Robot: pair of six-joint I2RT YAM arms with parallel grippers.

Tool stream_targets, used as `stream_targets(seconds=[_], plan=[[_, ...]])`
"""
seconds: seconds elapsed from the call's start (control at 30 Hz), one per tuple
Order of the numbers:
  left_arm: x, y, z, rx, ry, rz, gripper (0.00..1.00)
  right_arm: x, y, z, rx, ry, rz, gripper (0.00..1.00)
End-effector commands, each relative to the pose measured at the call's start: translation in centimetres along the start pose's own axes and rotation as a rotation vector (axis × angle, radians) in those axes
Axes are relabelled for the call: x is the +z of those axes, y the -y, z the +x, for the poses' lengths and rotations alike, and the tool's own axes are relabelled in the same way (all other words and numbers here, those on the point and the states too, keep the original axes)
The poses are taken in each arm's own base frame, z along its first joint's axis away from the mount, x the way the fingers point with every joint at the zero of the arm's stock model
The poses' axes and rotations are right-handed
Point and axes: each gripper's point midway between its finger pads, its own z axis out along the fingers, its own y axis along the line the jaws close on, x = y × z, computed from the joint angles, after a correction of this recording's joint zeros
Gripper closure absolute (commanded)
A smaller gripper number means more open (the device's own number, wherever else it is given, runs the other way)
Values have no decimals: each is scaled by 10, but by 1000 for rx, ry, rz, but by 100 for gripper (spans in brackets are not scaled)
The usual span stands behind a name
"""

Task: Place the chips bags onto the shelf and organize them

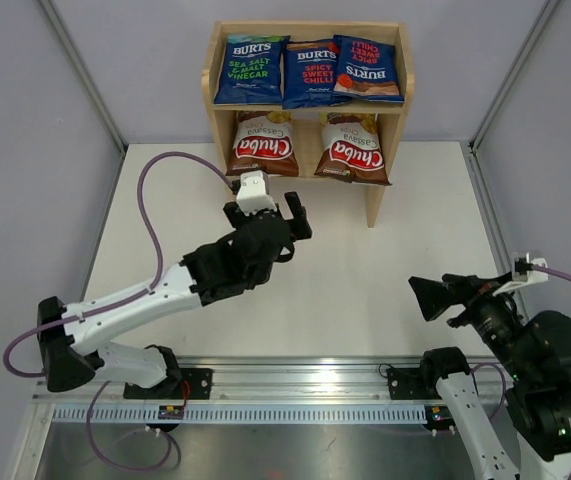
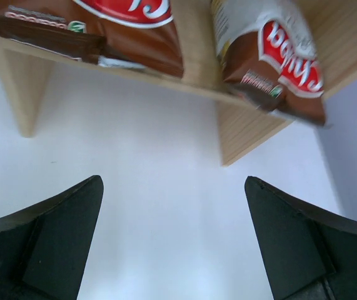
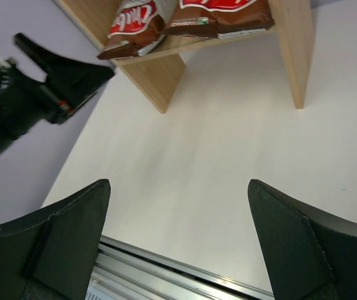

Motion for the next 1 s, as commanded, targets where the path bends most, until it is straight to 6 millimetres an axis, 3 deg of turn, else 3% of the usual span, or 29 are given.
stream_targets(seconds=[0.0, 0.17, 0.27, 0.43, 0.57, 0.63, 0.7, 0.77, 0.8, 0.87, 0.97], plan=[[-27, -52, 29, 447, -244, 0, 1, 26, 25, -7, -72, -15, 101, 1], [-65, -107, 8, 533, -290, -86, 1, 43, 55, 0, -99, -58, 228, 1], [-87, -136, -7, 516, -263, -75, 1, 46, 53, -2, -120, -60, 208, 1], [-102, -170, -35, 447, -75, -42, 1, 48, 58, -8, -150, -48, 236, 1], [-116, -179, -60, 287, 45, 23, 1, 44, 72, -17, -207, -14, 311, 1], [-117, -189, -75, 258, 91, -23, 1, 41, 80, -19, -244, -18, 355, 0], [-112, -196, -75, 265, 80, -78, 1, 38, 91, -22, -265, -28, 419, 0], [-95, -187, -60, 302, 4, -76, 1, 38, 91, -22, -260, -32, 426, 0], [-86, -197, -64, 280, 3, -128, 1, 38, 89, -21, -260, -35, 414, 1], [-71, -191, -50, 262, -70, -72, 1, 37, 89, -20, -256, -36, 413, 1], [-66, -208, -68, 209, -19, -106, 1, 36, 90, -18, -259, -41, 415, 1]])
